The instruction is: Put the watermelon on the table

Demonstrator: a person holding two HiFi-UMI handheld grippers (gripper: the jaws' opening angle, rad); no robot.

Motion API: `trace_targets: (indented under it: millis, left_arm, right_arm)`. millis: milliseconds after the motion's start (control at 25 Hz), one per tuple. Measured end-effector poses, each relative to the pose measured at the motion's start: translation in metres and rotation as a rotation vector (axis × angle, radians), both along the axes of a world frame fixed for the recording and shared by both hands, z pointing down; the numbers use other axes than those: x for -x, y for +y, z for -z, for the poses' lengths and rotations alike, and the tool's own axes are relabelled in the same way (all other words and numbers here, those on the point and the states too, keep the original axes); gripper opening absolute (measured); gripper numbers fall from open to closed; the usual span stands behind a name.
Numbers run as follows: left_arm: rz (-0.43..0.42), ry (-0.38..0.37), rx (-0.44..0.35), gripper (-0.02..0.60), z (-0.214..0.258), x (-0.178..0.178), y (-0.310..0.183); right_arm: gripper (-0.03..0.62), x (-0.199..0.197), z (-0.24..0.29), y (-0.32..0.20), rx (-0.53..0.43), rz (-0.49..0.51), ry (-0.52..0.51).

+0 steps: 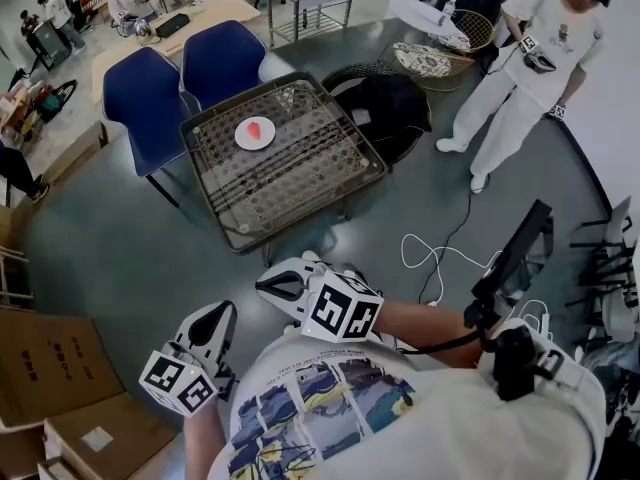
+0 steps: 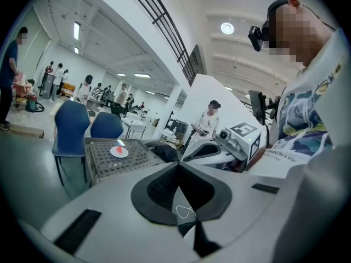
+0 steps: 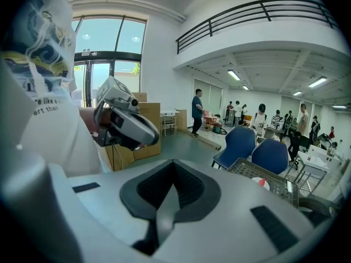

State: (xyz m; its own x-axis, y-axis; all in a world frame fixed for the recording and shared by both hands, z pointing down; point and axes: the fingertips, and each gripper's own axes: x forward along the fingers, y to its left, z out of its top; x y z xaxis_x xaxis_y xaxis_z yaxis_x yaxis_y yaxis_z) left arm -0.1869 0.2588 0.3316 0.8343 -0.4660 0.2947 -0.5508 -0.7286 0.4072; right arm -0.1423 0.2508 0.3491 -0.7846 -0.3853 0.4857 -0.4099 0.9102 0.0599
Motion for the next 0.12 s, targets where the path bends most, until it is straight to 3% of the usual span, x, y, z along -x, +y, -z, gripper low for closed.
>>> trace_targets:
  millis: [120]
  left_arm:
    - [0.002, -0.001, 0.003, 0.009, -0.0011, -0.0065, -0.0027]
  right_arm:
    - [0.009, -0.0057, -0.0009, -0.0039, -0.001, 0.003, -0.001]
